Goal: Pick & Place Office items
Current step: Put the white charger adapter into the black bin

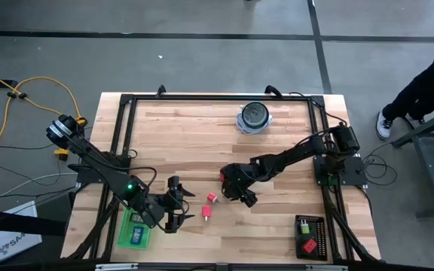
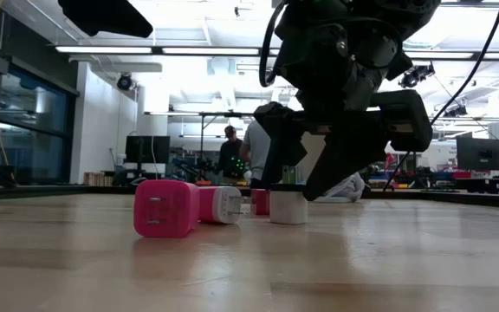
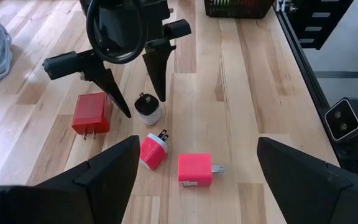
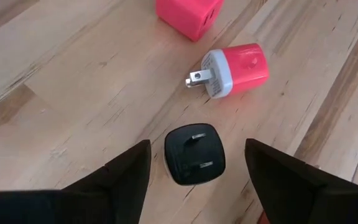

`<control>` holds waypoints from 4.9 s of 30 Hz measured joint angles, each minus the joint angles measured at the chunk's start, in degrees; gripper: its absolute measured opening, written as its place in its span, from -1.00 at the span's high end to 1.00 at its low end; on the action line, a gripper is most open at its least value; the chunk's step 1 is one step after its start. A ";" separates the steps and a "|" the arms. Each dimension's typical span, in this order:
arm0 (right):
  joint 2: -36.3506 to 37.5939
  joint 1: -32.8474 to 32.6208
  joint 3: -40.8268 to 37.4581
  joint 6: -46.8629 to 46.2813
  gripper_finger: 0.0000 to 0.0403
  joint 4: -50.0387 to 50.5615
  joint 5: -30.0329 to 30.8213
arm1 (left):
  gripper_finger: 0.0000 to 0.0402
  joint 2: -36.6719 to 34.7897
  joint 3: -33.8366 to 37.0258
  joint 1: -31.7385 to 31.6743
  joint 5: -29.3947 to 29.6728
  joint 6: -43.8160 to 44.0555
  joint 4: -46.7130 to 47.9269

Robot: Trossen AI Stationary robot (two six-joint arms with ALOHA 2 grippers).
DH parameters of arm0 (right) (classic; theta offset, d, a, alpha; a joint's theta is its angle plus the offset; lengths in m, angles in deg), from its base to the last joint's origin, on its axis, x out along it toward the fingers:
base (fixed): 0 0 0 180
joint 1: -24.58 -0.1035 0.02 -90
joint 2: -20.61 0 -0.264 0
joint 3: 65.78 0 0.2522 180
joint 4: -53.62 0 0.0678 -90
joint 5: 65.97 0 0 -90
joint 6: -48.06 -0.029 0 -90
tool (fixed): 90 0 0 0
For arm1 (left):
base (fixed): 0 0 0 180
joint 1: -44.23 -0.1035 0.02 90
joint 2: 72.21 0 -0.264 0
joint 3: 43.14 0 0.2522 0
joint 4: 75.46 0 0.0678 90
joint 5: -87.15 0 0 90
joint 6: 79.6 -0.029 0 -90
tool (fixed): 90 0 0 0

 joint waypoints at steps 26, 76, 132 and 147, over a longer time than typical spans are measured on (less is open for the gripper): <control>-1.46 0.00 0.00 -0.85 0.31 -0.45 -1.51 | -0.58 0.00 0.02 -0.01 0.00 0.01 -0.39; 23.92 -18.93 0.03 -29.32 0.35 26.75 21.34 | -0.58 -0.02 0.04 -0.01 -0.02 -0.01 -5.57; 24.29 -57.13 -3.28 -73.51 0.35 44.95 30.14 | -0.58 -0.02 0.02 0.01 0.00 0.00 -6.36; 24.27 -57.11 -6.84 -89.47 0.35 43.12 27.31 | -0.58 -0.02 0.02 0.02 0.01 0.00 -6.35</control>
